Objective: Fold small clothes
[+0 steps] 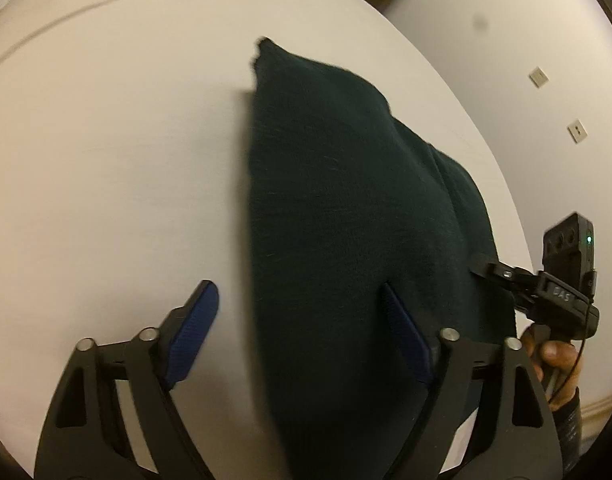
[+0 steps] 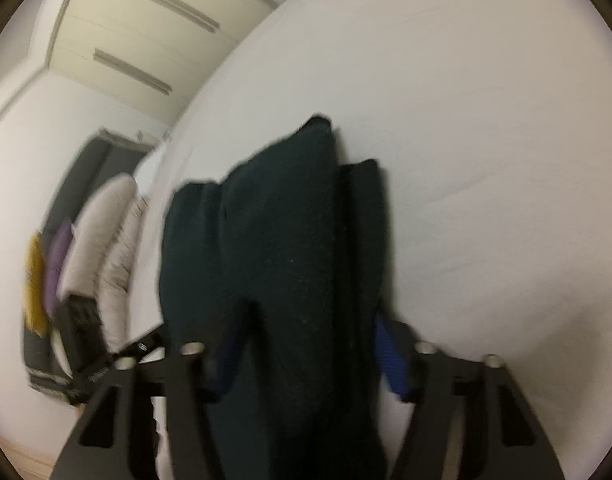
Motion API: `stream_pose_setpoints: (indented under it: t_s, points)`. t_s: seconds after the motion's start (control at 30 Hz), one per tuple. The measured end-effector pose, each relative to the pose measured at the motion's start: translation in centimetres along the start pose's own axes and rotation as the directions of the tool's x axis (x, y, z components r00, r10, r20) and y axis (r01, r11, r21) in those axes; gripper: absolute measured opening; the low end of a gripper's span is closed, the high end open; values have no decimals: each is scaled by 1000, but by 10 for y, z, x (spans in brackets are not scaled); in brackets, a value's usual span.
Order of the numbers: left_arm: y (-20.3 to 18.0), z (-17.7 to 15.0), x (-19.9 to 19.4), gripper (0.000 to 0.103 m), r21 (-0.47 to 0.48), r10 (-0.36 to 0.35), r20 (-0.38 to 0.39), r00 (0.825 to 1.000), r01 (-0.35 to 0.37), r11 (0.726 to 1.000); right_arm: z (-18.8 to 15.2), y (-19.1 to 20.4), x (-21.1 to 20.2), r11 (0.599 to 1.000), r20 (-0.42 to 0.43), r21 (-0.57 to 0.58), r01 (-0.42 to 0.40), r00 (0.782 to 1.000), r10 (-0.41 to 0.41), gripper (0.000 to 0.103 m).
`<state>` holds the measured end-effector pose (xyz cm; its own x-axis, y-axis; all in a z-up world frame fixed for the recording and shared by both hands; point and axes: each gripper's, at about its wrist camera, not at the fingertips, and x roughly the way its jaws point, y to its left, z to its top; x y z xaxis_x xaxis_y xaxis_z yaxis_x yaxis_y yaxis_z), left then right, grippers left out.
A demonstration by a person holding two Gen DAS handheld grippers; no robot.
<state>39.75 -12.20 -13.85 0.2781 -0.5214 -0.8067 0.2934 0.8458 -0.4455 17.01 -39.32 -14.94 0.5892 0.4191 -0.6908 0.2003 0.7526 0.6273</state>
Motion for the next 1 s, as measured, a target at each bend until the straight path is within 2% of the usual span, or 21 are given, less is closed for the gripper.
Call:
stream_pose_setpoints:
  t_s: [0.03, 0.07, 0.2, 0.3, 0.47, 0.57, 0.67, 0.73, 0.83, 0.87, 0.9, 0.93, 0.97, 1.0]
  points:
    - [-1, 0, 1, 57, -10, -29, -12, 1000, 29, 1000, 0, 4, 1, 1000, -1, -12, 8, 1000, -8, 48]
    - [-1, 2, 1, 53, -28, -35, -19, 999, 35, 999, 0, 8, 2, 1000, -7, -22, 10, 1000, -10, 39]
    - [-5, -3, -12, 41, -9, -22, -1, 1000, 22, 1000, -7, 29, -6, 996, 21, -52, 68, 998, -67, 30]
    - [-3, -10, -36, 35, -37, -51, 23, 998, 52, 998, -13, 54, -21, 995, 52, -83, 52, 997, -48, 28]
    - [-11, -39, -111, 35, 36, 4, 109, 994, -8, 999, -39, 108, -47, 985, 61, -171, -6, 998, 17, 27]
    - [0, -63, -153, 35, 34, 30, 123, 992, -34, 999, -66, 129, -54, 981, 23, -173, -85, 996, 90, 27]
    - [9, -97, -182, 36, 58, 73, 127, 989, -81, 995, -95, 139, -49, 976, -11, -188, -114, 993, 114, 27]
    - [18, -118, -184, 36, 67, 104, 115, 988, -113, 991, -112, 136, -37, 976, -42, -170, -135, 991, 129, 27]
    - [38, -149, -171, 37, 26, 122, 77, 989, -125, 992, -141, 114, -4, 980, -108, -106, -167, 982, 156, 27]
    - [47, -160, -161, 41, 17, 149, 63, 987, -151, 988, -149, 106, 3, 984, -113, -99, -150, 984, 139, 29]
    - [52, -167, -156, 44, 15, 169, 72, 983, -171, 985, -156, 94, 8, 987, -99, -80, -141, 986, 133, 35]
    - [57, -175, -156, 49, 11, 173, 107, 979, -175, 984, -160, 83, 11, 985, -87, -46, -169, 982, 165, 37]
    - [58, -178, -157, 55, 7, 175, 123, 977, -177, 984, -163, 66, 12, 970, -56, 7, -243, 968, 243, 38]
    - [58, -180, -159, 57, -1, 187, 134, 973, -188, 982, -166, 58, 11, 959, -25, 23, -283, 959, 284, 36]
